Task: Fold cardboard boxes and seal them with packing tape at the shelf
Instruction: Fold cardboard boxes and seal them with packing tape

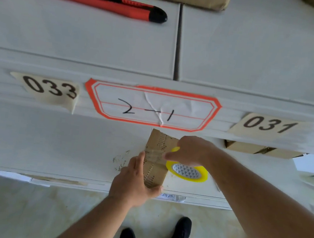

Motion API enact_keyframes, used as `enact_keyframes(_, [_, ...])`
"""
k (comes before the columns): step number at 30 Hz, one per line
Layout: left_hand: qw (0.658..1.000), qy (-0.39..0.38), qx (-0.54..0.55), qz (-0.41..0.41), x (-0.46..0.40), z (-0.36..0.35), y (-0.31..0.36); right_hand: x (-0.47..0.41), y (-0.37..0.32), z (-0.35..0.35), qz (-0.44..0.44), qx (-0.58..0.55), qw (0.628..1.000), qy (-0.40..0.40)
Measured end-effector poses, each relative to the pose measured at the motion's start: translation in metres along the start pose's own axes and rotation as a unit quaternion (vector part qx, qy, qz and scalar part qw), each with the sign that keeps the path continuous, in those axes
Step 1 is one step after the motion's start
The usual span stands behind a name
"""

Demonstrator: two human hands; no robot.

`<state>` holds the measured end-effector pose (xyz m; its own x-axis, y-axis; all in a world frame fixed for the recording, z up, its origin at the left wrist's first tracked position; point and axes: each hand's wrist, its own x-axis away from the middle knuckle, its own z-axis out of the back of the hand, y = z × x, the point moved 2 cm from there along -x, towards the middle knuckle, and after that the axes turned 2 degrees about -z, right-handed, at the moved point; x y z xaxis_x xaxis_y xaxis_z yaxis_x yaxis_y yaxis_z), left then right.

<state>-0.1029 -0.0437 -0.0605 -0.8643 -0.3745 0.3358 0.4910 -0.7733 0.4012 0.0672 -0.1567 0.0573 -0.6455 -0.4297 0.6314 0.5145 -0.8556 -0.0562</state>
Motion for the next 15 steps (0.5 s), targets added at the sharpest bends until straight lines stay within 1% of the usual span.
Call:
enact_keyframes(1, [1.000,-0.001,-0.004,-0.002,-0.001,0.000,0.000,-0.001,0.002,-0.005,-0.005,-0.003,1.000,-0.004])
enact_keyframes(5, [1.000,-0.011,-0.019,0.001,-0.001,0.000,0.000,-0.006,0.004,-0.017,-0.013,-0.009,1.000,0.024])
enact_keyframes(7, [0.998,0.016,-0.059,0.004,-0.002,0.002,0.007,-0.006,0.001,-0.016,-0.010,-0.003,1.000,0.026])
enact_keyframes(9, [0.994,0.045,-0.094,-0.027,-0.005,0.001,0.018,-0.007,-0.002,-0.015,-0.007,0.009,0.999,0.031])
enact_keyframes(12, [0.989,0.038,-0.112,-0.084,-0.013,-0.006,0.025,-0.010,-0.001,-0.018,-0.010,0.003,0.999,0.038])
enact_keyframes(15, [0.988,0.036,-0.124,-0.086,-0.017,-0.012,0.020,-0.008,-0.002,-0.020,-0.012,-0.006,0.999,0.039])
